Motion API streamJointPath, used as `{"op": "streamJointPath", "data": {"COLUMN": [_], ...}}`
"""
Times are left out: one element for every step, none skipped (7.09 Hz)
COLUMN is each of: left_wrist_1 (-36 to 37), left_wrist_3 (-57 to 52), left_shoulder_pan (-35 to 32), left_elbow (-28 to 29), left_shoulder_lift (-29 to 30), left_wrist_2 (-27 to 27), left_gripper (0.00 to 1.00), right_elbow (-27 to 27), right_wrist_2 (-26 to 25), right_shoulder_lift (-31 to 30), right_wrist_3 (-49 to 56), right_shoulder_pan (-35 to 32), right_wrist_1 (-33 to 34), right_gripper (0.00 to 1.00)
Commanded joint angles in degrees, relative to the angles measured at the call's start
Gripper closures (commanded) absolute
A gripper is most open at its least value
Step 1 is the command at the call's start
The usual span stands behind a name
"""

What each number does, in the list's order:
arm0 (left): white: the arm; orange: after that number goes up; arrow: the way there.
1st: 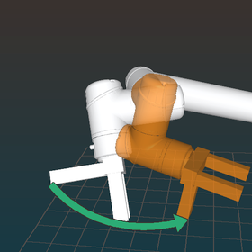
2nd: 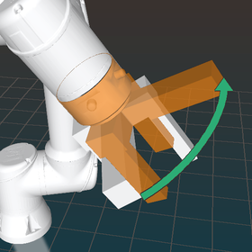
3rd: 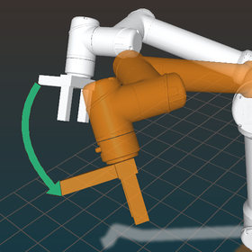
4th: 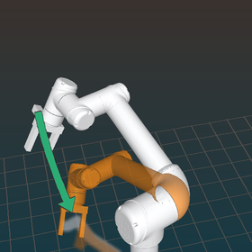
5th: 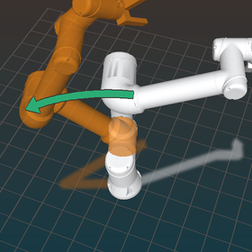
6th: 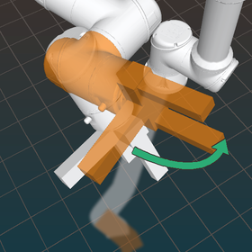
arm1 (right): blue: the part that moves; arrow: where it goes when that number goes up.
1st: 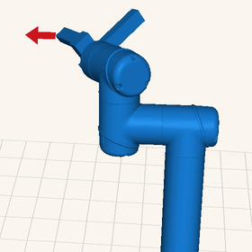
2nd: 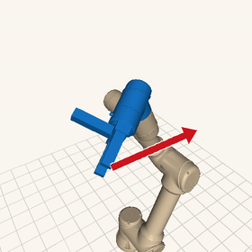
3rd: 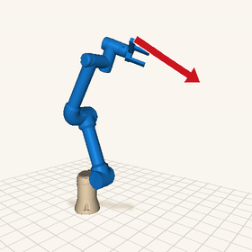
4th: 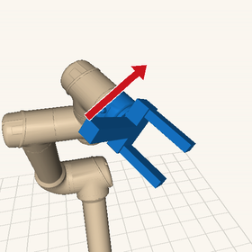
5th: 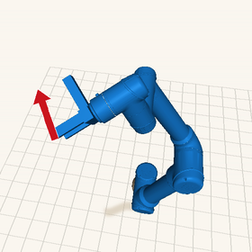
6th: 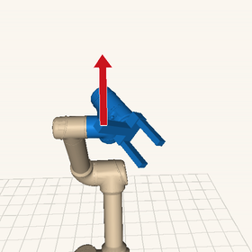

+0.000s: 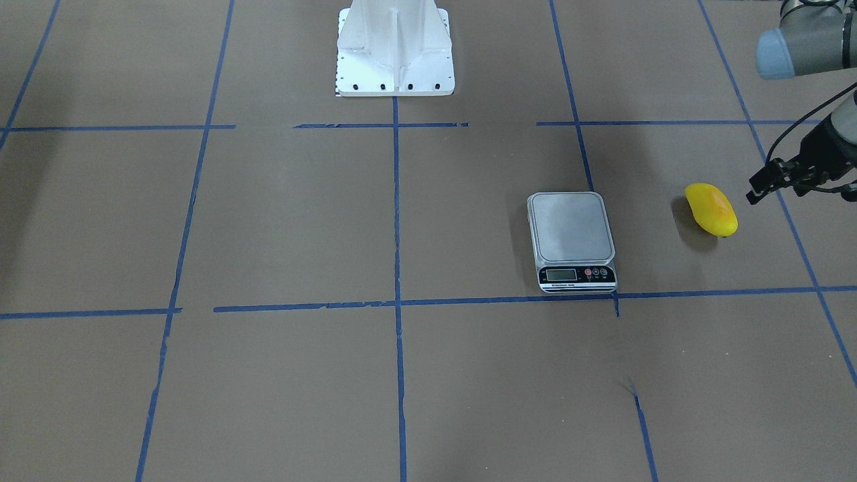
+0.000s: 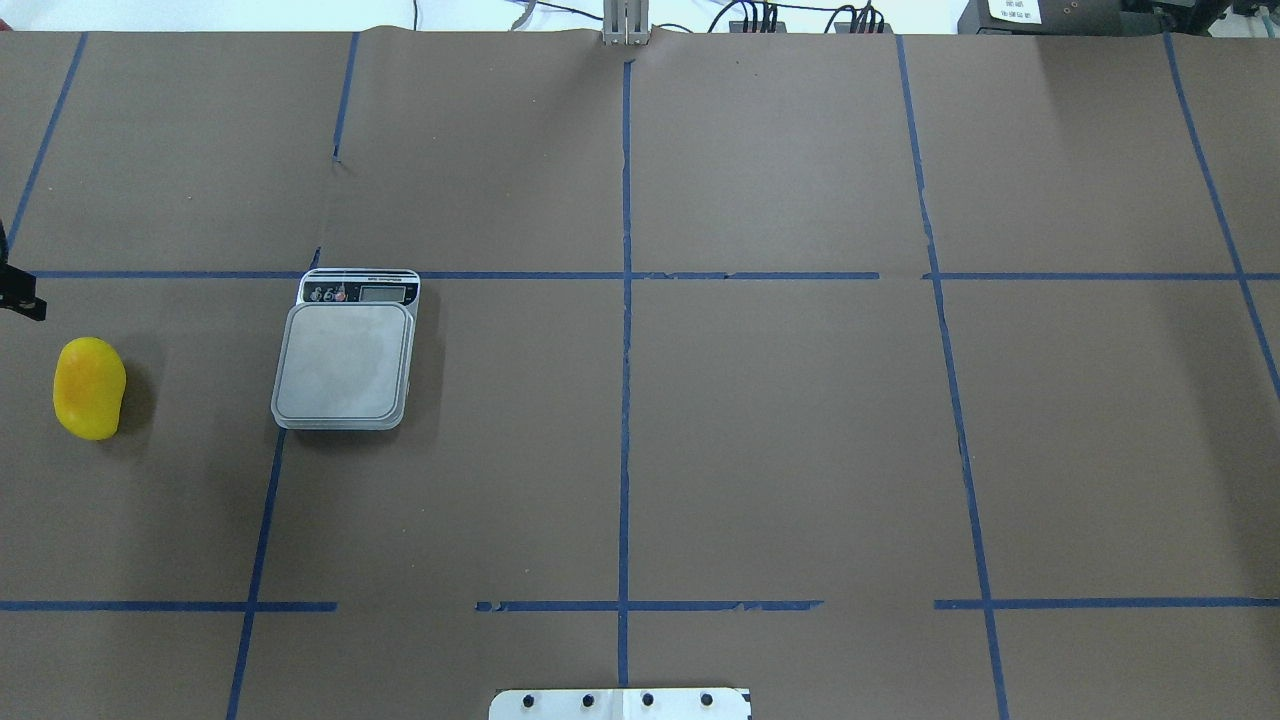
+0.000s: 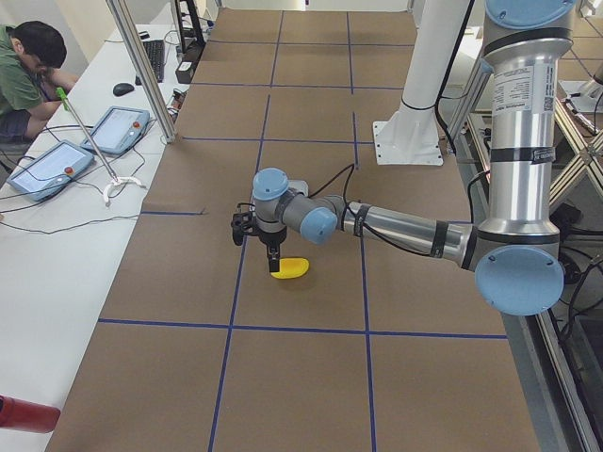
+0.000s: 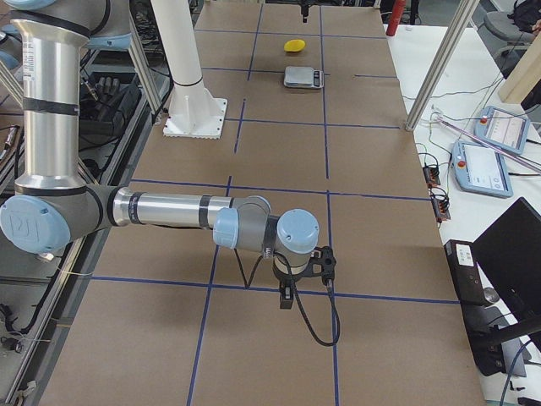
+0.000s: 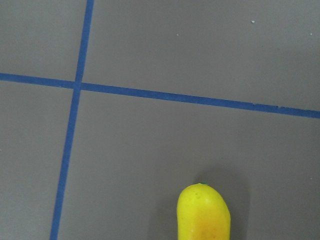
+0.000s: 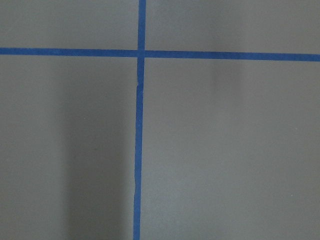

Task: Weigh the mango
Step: 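Lower the left gripper onto the yellow mango and close on it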

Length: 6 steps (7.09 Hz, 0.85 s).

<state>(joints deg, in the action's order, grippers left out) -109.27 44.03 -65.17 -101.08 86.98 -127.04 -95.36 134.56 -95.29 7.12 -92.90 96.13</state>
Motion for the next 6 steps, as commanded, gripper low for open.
{"op": "streamJointPath", "data": {"left_wrist_1": [-8.5, -9.4, -9.4, -9.4, -9.4, -9.4], "left_wrist_3": [6.2, 6.3, 6.2, 6.2, 6.2, 6.2], "left_shoulder_pan": [5.1, 5.7, 6.9, 8.0, 9.1, 9.7], "left_elbow": [3.9, 4.9, 5.5, 6.4, 8.3, 9.3], "left_shoulder_lift": [0.1, 0.1, 0.5, 0.6, 1.5, 2.1], "left_wrist_2": [2.6, 2.6, 2.7, 2.7, 2.7, 3.4], "left_gripper": [0.0, 0.0, 0.0, 0.0, 0.0, 0.0], "right_elbow": [0.0, 0.0, 0.0, 0.0, 0.0, 0.0], "right_wrist_2": [0.0, 0.0, 0.0, 0.0, 0.0, 0.0], "right_shoulder_lift": [0.0, 0.0, -0.1, 0.0, -0.1, 0.0], "right_wrist_3": [0.0, 0.0, 0.0, 0.0, 0.0, 0.0], "right_shoulder_pan": [0.0, 0.0, 0.0, 0.0, 0.0, 0.0], "right_wrist_1": [0.0, 0.0, -0.1, 0.0, -0.1, 0.0], "right_gripper": [0.0, 0.0, 0.0, 0.0, 0.0, 0.0]}}
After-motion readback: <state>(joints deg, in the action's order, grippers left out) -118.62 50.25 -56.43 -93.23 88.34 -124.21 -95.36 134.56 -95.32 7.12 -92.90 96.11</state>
